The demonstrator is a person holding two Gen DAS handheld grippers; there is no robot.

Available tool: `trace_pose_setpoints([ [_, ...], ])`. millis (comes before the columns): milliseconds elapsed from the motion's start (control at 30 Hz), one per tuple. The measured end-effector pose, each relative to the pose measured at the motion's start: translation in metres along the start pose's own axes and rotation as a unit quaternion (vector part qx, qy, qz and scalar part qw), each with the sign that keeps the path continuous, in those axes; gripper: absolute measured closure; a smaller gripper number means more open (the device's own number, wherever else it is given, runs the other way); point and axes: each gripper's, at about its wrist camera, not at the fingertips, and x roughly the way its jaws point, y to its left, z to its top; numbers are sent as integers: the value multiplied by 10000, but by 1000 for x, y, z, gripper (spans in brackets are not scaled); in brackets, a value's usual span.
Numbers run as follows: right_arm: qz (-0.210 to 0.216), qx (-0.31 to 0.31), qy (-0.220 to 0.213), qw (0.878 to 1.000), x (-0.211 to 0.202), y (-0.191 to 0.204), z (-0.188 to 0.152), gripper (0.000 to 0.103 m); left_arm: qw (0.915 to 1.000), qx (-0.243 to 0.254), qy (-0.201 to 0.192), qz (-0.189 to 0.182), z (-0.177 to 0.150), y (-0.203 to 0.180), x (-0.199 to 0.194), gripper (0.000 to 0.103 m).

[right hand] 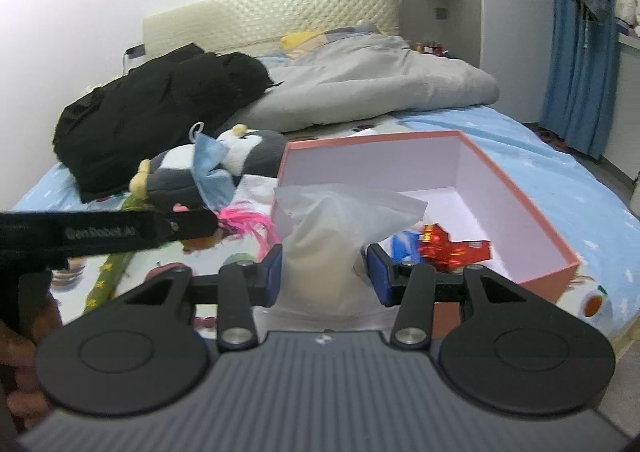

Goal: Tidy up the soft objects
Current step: 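Carry the feathered toy and tissue bag over the pink box, then open both tools to drop the feathered toy and tissue bag into the box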

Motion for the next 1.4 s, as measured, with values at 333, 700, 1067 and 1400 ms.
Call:
trace_pose_setpoints([
  [333,-283,106,103,9995,28,-42,18,55,9993,260,84,-253,36,-24,51,70],
  [700,-139,75,571,9982,88,-78,68,55,9982,219,552,-104,90,-18,113,70],
  [1067,-47,188,1324,9910,128,-103,77,54,9889,144,1476,-44,94,-6,165,70],
  [1400,-83,346,1510,9879,137,-110,65,28,9872,139,1589,16,92,1,168,49],
])
